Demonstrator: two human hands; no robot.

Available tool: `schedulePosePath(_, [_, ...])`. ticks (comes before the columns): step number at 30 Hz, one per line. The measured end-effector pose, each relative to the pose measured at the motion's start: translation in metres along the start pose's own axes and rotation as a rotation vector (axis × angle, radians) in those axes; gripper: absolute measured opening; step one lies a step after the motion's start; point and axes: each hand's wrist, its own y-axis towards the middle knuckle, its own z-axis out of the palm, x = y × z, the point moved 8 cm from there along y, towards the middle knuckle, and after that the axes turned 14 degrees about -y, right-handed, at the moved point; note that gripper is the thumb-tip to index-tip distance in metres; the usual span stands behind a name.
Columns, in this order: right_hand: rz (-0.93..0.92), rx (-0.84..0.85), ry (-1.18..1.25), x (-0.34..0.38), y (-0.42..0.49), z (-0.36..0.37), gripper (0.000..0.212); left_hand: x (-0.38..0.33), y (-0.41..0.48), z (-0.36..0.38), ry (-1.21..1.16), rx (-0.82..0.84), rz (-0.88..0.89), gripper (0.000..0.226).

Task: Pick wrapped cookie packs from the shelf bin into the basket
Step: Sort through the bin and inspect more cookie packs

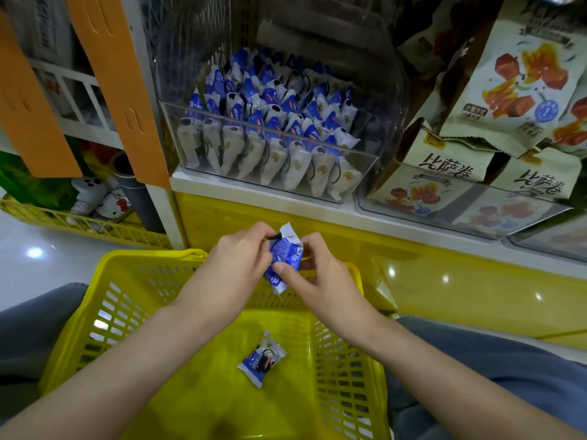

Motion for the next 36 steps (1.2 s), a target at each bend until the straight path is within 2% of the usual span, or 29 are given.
schedulePosePath(4, [0.071, 0.023, 0.174, -0.004, 0.007, 0.0, 0.036, 0.011, 0.001, 0.002, -0.383, -0.036, -0.197, 0.015])
schedulePosePath(7, [0.094, -0.06, 0.071, -0.005, 0.008, -0.008, 0.044, 0.005, -0.002, 0.014, -0.6, 0.073, -0.298, 0.034])
schedulePosePath(8, [0.092, -0.092, -0.002, -0.005, 0.008, -0.011, 0.047, 0.002, -0.004, 0.02, -0.626, 0.118, -0.313, 0.041])
schedulePosePath(10, [0.063, -0.129, -0.182, -0.002, 0.008, -0.013, 0.059, 0.0, -0.006, 0.024, -0.617, 0.138, -0.336, 0.034])
schedulePosePath(12, [0.013, -0.173, -0.323, 0.006, 0.007, -0.014, 0.071, 0.004, -0.003, 0.019, -0.599, 0.06, -0.336, 0.012])
schedulePosePath(13, [-0.026, -0.192, -0.356, 0.012, 0.006, -0.014, 0.074, 0.007, -0.001, 0.014, -0.607, 0.008, -0.343, 0.009])
schedulePosePath(15, [-0.088, -0.175, -0.33, 0.022, 0.006, -0.011, 0.076, 0.014, 0.001, 0.007, -0.658, -0.081, -0.388, 0.019])
schedulePosePath(17, [-0.056, -0.107, -0.148, 0.024, 0.009, -0.01, 0.067, 0.019, 0.002, -0.002, -0.749, -0.155, -0.432, 0.025])
schedulePosePath(20, [0.018, -0.048, 0.051, 0.021, 0.015, -0.015, 0.027, 0.017, 0.005, -0.012, -0.85, -0.202, -0.417, 0.028])
schedulePosePath(21, [0.031, -0.034, 0.088, 0.021, 0.018, -0.018, 0.021, 0.016, 0.006, -0.015, -0.864, -0.209, -0.398, 0.029])
schedulePosePath(25, [0.07, 0.076, 0.375, 0.025, 0.023, -0.021, 0.021, 0.015, 0.007, -0.027, -0.943, -0.264, -0.413, 0.031])
schedulePosePath(28, [0.076, 0.065, 0.466, 0.029, 0.024, -0.023, 0.021, 0.018, 0.009, -0.032, -1.076, -0.293, -0.51, 0.032])
schedulePosePath(31, [0.099, 0.004, 0.563, 0.032, 0.025, -0.023, 0.02, 0.01, 0.011, -0.031, -1.128, -0.178, -0.508, 0.028])
schedulePosePath(33, [0.078, -0.026, 0.561, 0.038, 0.026, -0.022, 0.018, 0.004, 0.012, -0.032, -1.044, -0.114, -0.466, 0.021])
schedulePosePath(36, [-0.03, -0.052, 0.413, 0.055, 0.027, -0.025, 0.02, 0.004, 0.012, -0.045, -0.96, -0.19, -0.441, 0.022])
